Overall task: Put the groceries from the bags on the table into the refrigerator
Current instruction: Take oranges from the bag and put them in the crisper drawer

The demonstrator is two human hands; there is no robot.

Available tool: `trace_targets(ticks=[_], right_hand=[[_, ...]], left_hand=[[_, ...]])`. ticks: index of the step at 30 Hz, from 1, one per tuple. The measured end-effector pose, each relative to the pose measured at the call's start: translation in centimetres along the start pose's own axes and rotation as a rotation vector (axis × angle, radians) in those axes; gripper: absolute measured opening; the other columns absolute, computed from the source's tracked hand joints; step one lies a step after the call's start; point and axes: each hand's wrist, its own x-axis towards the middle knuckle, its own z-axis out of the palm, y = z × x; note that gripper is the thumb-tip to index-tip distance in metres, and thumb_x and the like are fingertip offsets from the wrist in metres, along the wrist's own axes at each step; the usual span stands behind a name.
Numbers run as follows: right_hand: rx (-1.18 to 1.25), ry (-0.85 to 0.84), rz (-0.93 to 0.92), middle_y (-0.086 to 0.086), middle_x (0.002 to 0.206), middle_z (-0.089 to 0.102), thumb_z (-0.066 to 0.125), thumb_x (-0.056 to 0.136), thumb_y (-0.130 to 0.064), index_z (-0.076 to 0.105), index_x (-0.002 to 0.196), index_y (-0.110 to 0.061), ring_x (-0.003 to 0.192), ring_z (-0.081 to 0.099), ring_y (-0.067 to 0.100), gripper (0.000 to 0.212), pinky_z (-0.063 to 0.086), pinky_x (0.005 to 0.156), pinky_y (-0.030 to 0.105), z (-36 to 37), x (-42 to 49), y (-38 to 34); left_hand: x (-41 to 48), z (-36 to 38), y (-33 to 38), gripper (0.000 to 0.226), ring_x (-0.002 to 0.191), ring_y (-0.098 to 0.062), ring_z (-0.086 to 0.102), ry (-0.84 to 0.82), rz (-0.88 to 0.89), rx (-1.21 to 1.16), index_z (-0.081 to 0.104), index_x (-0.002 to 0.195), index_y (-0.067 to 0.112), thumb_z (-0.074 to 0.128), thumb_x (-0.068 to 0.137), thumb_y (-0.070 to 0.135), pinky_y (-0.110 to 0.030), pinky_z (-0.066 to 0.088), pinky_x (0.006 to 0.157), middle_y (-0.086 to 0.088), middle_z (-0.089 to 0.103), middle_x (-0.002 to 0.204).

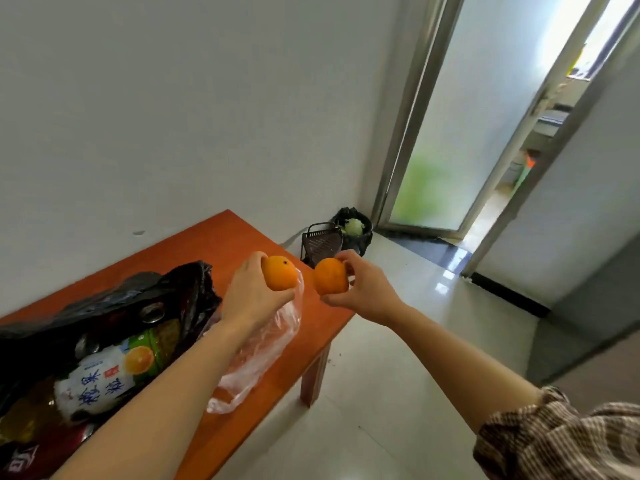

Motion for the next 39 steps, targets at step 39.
trace_targets(ticks=[39], right_hand=[[-0.208, 1.166, 0.403, -0.003, 0.120, 0.047, 0.085, 0.068, -0.019, 0.045, 0.130, -0.028, 0.103, 0.052, 0.017, 0.075, 0.046, 0.077, 0.023, -65.7, -51.1, 31.3]], left_hand=[[-28.1, 40.4, 79.4, 0.066, 0.099, -0.021, 0.057, -0.428, 1.040, -0.607, 0.045, 0.124, 0.035, 0.078, 0.067, 0.035, -0.042, 0.052, 0.085, -0.001, 0.056, 0.117]])
